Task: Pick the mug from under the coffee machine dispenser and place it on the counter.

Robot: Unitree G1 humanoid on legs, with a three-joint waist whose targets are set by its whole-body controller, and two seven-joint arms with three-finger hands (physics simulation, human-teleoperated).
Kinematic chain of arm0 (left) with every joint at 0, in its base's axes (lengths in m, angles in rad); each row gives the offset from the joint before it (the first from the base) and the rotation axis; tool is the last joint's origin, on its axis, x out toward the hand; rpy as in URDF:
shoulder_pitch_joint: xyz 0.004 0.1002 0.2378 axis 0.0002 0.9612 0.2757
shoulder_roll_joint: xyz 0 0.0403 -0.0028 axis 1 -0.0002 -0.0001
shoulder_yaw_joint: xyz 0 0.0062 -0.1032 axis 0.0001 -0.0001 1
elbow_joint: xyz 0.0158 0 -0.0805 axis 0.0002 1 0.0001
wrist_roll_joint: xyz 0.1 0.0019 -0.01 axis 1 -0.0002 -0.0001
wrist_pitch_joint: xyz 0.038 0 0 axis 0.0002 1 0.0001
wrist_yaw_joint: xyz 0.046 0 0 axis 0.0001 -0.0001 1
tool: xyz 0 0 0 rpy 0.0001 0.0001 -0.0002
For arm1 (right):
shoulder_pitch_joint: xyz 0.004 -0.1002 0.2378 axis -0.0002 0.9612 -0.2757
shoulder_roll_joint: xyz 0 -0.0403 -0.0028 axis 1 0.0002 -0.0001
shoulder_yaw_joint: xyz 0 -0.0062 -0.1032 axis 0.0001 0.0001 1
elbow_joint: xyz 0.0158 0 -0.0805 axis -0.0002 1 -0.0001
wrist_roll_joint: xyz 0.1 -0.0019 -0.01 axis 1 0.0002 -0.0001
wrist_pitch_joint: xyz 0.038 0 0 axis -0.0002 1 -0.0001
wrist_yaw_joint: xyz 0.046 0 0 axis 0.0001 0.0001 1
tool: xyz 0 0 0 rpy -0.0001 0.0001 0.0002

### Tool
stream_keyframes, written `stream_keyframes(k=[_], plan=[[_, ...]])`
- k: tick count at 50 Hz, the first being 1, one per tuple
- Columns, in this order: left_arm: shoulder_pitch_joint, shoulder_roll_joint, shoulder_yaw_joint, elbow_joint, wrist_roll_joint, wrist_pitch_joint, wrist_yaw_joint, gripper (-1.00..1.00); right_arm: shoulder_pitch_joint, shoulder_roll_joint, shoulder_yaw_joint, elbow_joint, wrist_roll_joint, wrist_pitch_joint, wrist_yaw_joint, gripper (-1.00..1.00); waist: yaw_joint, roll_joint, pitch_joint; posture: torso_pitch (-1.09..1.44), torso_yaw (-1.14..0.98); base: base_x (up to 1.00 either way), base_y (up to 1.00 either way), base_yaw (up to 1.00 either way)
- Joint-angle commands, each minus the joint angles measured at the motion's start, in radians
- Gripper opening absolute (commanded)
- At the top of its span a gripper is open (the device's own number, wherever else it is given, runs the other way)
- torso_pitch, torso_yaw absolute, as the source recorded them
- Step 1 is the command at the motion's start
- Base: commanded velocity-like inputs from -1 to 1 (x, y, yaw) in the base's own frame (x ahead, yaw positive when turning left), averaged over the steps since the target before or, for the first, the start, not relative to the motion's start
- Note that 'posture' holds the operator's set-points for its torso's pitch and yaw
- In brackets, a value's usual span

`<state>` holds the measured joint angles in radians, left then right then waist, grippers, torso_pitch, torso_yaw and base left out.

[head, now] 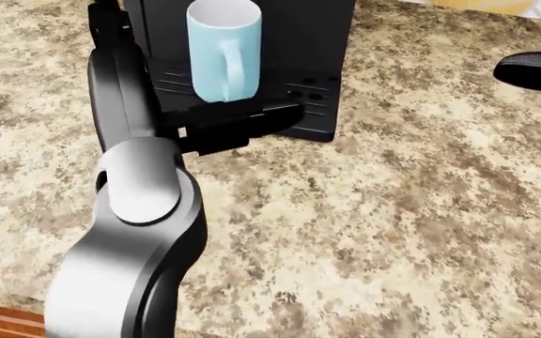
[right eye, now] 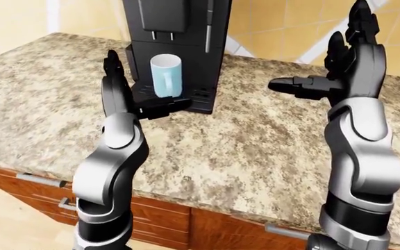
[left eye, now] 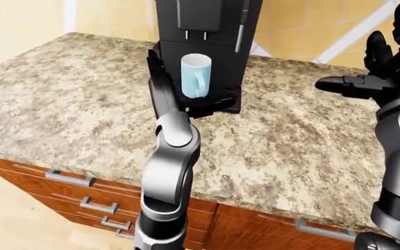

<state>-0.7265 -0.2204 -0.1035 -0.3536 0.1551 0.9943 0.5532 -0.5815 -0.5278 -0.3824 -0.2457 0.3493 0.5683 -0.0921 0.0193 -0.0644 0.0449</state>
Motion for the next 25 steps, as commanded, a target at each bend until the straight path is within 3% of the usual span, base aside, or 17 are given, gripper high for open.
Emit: stream_keyframes(k=[1,25], plan=[[-0.042,-0.018,-0.007,0.021,0.002,-0.069,0.025,1.00,-0.025,-0.017,-0.014,-0.028,0.000,-0.028,0.000,1.00,-0.001,-0.007,-0.023,0.00,0.00,0.00,0.00,0.00],[-0.081,-0.044,-0.015,0.223,-0.002,-0.219,0.077,1.00,-0.024,-0.023,-0.018,-0.029,0.009,-0.025,-0.005,1.00,0.003,-0.019,-0.027,0.00,0.00,0.00,0.00,0.00]])
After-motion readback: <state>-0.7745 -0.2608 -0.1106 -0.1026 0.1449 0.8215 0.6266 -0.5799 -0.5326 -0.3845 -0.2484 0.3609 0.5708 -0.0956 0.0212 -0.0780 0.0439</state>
